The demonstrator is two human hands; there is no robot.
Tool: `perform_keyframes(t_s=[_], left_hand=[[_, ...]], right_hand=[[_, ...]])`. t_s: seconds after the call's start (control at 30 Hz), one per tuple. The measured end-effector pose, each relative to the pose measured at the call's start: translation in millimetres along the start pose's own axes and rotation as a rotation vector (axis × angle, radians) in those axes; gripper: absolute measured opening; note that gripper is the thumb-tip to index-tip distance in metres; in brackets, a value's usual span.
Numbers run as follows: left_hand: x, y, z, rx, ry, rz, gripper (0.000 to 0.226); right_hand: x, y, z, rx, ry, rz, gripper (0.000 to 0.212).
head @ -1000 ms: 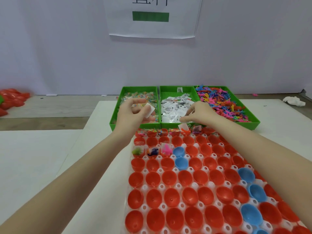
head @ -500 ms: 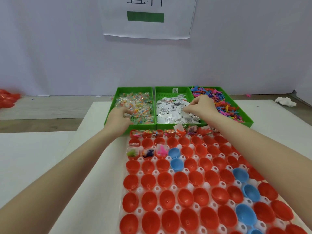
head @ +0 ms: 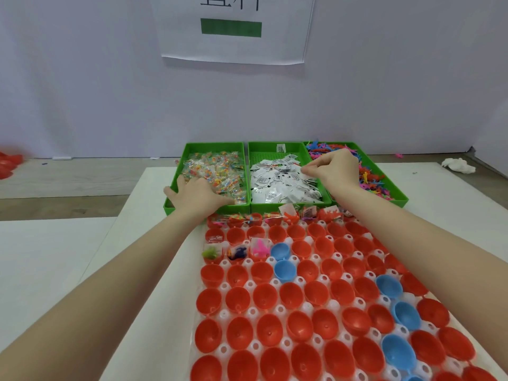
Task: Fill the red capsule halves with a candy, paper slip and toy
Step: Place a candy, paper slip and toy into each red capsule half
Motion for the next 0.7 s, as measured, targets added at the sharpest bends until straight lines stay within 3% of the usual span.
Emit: perform_keyframes(t_s=[0.23,0.3,0.4,0.6,0.7], left_hand=[[-3.3,8.7,-3.6,-0.077,0.075,0.034,0.027],[-6.8,11.9,-11.2,-0.114,0.163,0.084,0.022],[-19.8,8.5,-30.3,-0.412,0.321,0.155,0.017],[-43.3,15.8,-28.1,-1.281,0.069,0.179,0.008],[-70.9,37.0,-28.7,-1.406,-0.089,0.289,0.022]], right_hand=[[-2.5,-3.3,-10.8,0.067,0.039,0.012,0.004],[-4.8,-7.2,-15.0,0.086,0.052,-0.005,0.004],[-8.7,-17.3,-19.2,0.128,0.045,-0.048,0.004],[-26.4,-40.7,-6.5,0.351,-0.12,-0.053,0.008],[-44.3,-56.6,5.3,0.429,-0.303,-0.048,0.005]])
Point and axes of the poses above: each hand's wrist, its own x-axis towards the middle knuckle, its own z-axis out of the palm, y = z × x, the point moved 9 cm from there along x, towards the middle knuckle, and after that the axes turned 9 degrees about -y, right-handed, at the moved point
